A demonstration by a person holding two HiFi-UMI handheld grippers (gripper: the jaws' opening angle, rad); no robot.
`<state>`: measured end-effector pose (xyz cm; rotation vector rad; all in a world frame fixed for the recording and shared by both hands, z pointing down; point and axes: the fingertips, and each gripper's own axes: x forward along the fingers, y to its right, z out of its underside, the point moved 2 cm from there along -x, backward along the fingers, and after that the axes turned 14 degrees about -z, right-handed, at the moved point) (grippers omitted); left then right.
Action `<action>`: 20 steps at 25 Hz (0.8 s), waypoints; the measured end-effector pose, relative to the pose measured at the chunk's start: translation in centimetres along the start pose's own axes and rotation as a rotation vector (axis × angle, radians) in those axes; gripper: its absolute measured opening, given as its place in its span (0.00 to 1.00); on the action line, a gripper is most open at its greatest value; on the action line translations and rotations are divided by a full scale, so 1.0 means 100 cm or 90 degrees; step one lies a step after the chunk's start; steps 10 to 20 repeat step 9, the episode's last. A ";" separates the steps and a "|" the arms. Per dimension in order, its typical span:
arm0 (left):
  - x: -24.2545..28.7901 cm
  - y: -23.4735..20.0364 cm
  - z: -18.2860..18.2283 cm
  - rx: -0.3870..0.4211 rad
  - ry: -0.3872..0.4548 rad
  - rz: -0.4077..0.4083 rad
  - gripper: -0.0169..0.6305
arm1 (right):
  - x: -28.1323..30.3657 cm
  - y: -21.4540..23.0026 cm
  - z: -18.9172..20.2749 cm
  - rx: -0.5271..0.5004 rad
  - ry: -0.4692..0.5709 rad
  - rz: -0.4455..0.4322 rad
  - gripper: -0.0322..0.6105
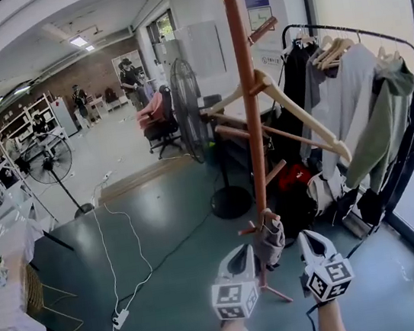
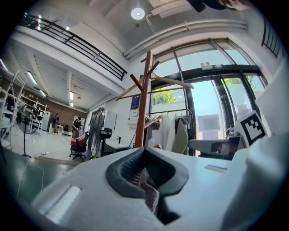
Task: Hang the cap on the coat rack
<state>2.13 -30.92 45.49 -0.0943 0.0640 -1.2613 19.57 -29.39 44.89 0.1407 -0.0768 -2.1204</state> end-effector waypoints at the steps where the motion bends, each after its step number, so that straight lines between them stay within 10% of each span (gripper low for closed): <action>1: 0.001 0.000 0.000 0.001 0.000 0.000 0.04 | 0.001 0.000 0.000 -0.002 0.001 -0.001 0.05; 20: 0.010 0.004 0.005 0.006 -0.006 -0.006 0.04 | 0.002 0.007 -0.001 -0.027 -0.003 -0.010 0.05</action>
